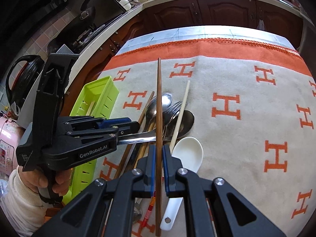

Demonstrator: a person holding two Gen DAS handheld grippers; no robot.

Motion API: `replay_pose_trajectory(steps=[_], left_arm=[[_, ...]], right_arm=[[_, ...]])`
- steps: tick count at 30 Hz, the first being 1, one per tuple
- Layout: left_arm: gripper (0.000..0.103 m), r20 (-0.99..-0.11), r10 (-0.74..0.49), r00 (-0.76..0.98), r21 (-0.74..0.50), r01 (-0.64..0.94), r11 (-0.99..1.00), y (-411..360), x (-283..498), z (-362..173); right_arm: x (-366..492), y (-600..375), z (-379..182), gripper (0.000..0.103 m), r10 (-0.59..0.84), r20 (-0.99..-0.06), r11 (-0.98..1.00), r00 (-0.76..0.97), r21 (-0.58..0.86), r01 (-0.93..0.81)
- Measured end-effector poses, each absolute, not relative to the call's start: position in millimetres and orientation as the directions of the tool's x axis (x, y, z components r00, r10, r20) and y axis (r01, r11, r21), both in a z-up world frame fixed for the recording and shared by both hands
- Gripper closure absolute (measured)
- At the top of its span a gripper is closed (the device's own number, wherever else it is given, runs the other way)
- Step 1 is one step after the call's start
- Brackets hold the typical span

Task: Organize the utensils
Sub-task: 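Grasp a dark brown chopstick with the right tool while the left tool grasps another, then lower both brown chopsticks into the green tray and open both tools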

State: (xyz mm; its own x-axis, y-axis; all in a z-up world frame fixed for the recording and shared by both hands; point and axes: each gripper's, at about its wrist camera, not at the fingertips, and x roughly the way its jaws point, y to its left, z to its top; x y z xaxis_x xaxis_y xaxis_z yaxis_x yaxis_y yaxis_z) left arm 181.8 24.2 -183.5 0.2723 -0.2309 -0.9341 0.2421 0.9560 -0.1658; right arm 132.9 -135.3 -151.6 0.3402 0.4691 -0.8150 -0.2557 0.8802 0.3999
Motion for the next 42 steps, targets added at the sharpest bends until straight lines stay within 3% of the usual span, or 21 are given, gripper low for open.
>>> replay_pose_trajectory(steps=[15, 18, 24, 36, 42], left_arm=[[0.088, -0.953, -0.156, 0.261, -0.093, 0.239, 0.967, 12.1, 143.4, -186.0], [0.098, -0.949, -0.123, 0.292, -0.059, 0.218, 0.974, 9.3, 137.3, -186.2], [0.099, -0.937, -0.141, 0.32, -0.101, 0.139, 0.985, 25.3, 127.5, -178.6], [0.099, -0.879, -0.199, 0.434, -0.179, 0.088, 0.98, 53.4, 96.2, -110.7], [0.099, -0.848, -0.167, 0.504, -0.165, 0.048, 0.985, 82.7, 73.9, -83.5]], right_arm=[[127.3, -145.2, -154.1, 0.096, 0.486, -0.804, 0.873, 0.342, 0.428, -0.234], [126.5, -145.6, -154.6, 0.096, 0.491, -0.801, 0.87, 0.342, 0.434, -0.233], [121.0, -149.6, -148.6, 0.096, 0.499, -0.79, 0.866, 0.356, 0.442, -0.233], [108.0, -141.5, -127.6, 0.096, 0.527, -0.771, 0.85, 0.358, 0.466, -0.247], [99.2, -119.5, -110.9, 0.096, 0.535, -0.769, 0.843, 0.35, 0.457, -0.284]])
